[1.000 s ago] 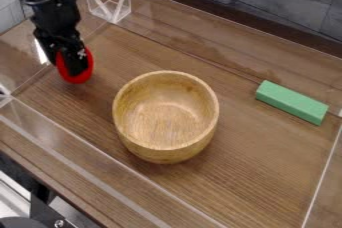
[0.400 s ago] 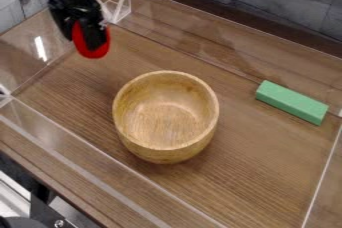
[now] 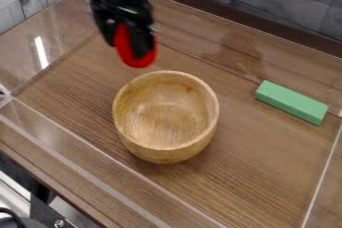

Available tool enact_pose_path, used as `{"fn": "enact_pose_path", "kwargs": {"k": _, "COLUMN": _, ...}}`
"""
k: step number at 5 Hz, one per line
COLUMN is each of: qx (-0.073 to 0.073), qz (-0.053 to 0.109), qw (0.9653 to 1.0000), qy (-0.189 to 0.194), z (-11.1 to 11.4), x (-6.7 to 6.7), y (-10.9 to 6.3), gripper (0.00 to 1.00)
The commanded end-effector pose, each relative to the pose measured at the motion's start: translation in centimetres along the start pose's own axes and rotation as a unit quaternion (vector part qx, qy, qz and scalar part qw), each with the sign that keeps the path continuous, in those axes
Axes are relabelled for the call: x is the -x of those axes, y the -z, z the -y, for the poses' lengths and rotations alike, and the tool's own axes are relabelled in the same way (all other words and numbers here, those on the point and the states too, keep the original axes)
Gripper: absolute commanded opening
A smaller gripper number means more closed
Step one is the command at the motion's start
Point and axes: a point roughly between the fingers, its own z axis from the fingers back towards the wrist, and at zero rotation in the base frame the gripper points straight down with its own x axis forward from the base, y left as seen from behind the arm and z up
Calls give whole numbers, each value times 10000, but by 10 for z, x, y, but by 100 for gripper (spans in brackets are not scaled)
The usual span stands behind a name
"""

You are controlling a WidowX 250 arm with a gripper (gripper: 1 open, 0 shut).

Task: Move the red fruit to the right

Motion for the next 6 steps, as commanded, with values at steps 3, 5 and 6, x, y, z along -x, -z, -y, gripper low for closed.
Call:
{"fn": "enact_pose_path", "kwargs": {"k": 3, "qx": 80, "qz": 200, "qw": 9990, "qy": 391, "z": 109, "x": -23, "y": 6, "gripper": 0}}
{"fn": "enact_pose_path", "kwargs": {"k": 5, "qx": 280, "qz": 278, "qw": 9971, "qy": 652, "z": 170, "x": -35, "y": 22, "gripper": 0}}
{"fn": "enact_pose_path", "kwargs": {"k": 6, "qx": 278, "qz": 349, "qw": 9984, "qy": 353, "z": 180, "x": -34, "y": 24, "gripper": 0}}
